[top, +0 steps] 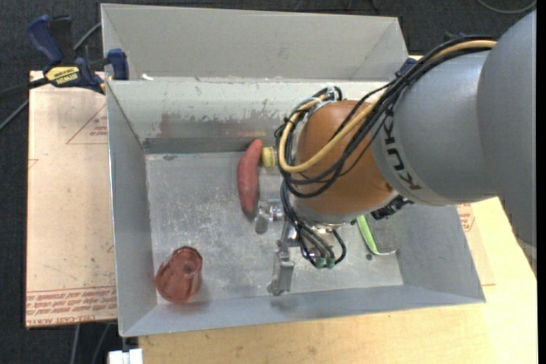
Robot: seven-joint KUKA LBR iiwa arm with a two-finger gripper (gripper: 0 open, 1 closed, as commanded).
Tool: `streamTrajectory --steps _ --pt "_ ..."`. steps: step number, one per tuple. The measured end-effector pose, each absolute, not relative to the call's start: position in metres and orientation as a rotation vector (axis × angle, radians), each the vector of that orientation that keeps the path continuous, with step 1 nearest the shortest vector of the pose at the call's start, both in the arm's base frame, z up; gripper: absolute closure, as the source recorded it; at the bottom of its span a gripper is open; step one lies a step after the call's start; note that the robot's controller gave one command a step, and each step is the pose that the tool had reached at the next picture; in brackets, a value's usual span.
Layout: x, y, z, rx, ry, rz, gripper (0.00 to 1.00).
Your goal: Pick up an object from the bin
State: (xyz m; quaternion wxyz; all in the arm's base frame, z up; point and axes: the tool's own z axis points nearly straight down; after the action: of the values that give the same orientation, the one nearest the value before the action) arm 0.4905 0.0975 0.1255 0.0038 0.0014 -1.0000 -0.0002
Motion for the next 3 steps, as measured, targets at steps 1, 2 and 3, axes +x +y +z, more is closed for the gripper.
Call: streamTrajectory --steps 1,2,3 --pt "0.492 0.097 0.13 -0.002 -3.141 -0.002 0.0" --pt "0.546 0.188 0.17 0.025 -3.143 -0.011 0.0" --pt "0.483 0.195 0.128 0.096 -3.133 -0.001 0.0"
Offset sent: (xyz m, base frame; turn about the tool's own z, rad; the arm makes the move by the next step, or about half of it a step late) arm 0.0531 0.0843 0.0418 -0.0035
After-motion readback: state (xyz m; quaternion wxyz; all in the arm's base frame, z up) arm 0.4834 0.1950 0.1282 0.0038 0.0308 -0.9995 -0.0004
